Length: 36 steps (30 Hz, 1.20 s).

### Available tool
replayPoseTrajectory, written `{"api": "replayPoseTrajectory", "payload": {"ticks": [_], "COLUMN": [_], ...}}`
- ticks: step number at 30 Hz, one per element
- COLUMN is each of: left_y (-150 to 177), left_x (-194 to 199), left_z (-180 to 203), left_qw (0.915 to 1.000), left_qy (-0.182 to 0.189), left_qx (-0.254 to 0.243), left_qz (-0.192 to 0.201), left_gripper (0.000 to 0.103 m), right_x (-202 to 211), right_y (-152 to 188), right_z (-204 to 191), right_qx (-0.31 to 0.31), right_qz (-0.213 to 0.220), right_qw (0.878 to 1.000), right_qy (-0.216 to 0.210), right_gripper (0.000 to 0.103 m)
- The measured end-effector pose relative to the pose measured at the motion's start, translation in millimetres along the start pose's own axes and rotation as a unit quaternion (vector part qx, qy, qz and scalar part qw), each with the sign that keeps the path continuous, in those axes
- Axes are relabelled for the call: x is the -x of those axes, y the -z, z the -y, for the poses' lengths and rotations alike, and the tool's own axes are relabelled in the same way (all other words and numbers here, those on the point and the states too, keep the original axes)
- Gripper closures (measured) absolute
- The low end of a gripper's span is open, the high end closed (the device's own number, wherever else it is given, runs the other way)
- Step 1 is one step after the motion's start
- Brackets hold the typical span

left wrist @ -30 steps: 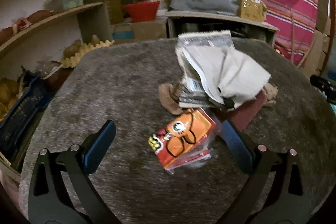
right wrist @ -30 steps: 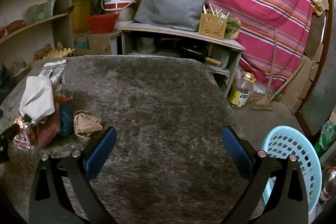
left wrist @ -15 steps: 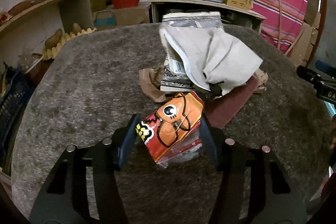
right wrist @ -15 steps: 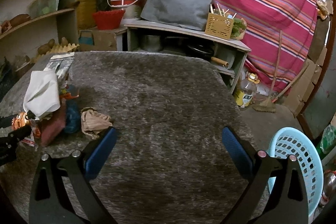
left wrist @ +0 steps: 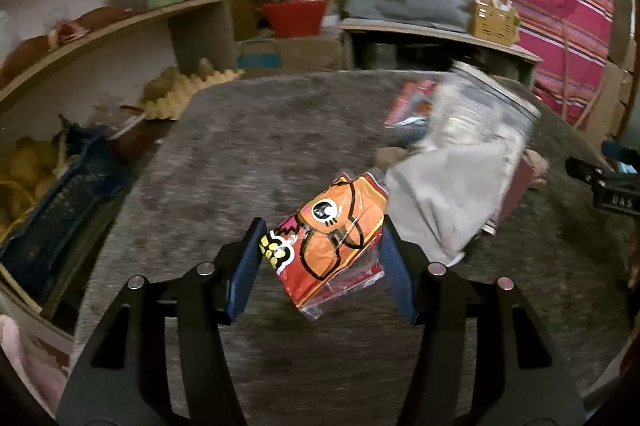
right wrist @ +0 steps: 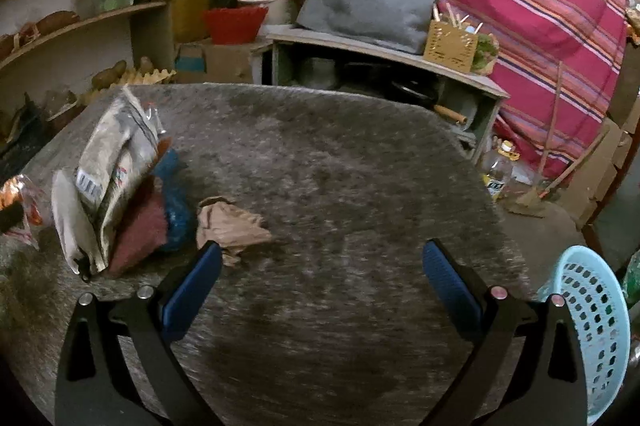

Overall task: Collect trash
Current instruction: 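Grasp the tan crumpled cloth with the right tool while the left tool holds the orange bag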

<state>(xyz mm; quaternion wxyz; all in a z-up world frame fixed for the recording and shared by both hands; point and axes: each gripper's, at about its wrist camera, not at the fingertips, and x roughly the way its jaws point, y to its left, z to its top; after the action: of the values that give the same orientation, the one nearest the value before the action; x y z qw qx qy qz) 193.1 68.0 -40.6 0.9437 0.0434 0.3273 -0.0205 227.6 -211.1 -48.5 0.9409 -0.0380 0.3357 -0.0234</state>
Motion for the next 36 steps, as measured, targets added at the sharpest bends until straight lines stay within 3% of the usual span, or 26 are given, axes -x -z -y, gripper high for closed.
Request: {"api": "replayPoseTrajectory", "payload": {"ticks": [8, 19, 22, 24, 26, 36], "left_y": [-7, -11, -12, -13, -13, -15], "left_x": [1, -3, -3, -5, -6, -4], "left_z": [-35, -43, -46, -49, -49, -47], "left_qw": [0.9986, 0.9964, 0.9957, 0.9955, 0.9954, 0.9946], "left_qy": [-0.043, -0.076, -0.083, -0.083, -0.084, -0.093], "left_qx": [0.028, 0.031, 0.034, 0.037, 0.04, 0.039], "left_qz": [0.012, 0.021, 0.025, 0.023, 0.022, 0.027], "left_gripper": [0.048, 0.048, 0.048, 0.048, 0.048, 0.048], "right_x": [-19, -43, -49, -49, -48, -42], "right_y": [-2, -6, -5, -6, -6, -9], "right_z": [-26, -33, -33, -35, -39, -35], "right_qx": [0.018, 0.004, 0.002, 0.003, 0.009, 0.004], "right_qz": [-0.017, -0.056, -0.068, -0.067, -0.064, -0.051], "right_qw": [1.0, 0.998, 0.997, 0.997, 0.996, 0.996], "right_qy": [-0.007, -0.025, -0.042, -0.049, -0.059, -0.066], "right_gripper": [0.005, 0.007, 0.03, 0.037, 0.051, 0.056]}}
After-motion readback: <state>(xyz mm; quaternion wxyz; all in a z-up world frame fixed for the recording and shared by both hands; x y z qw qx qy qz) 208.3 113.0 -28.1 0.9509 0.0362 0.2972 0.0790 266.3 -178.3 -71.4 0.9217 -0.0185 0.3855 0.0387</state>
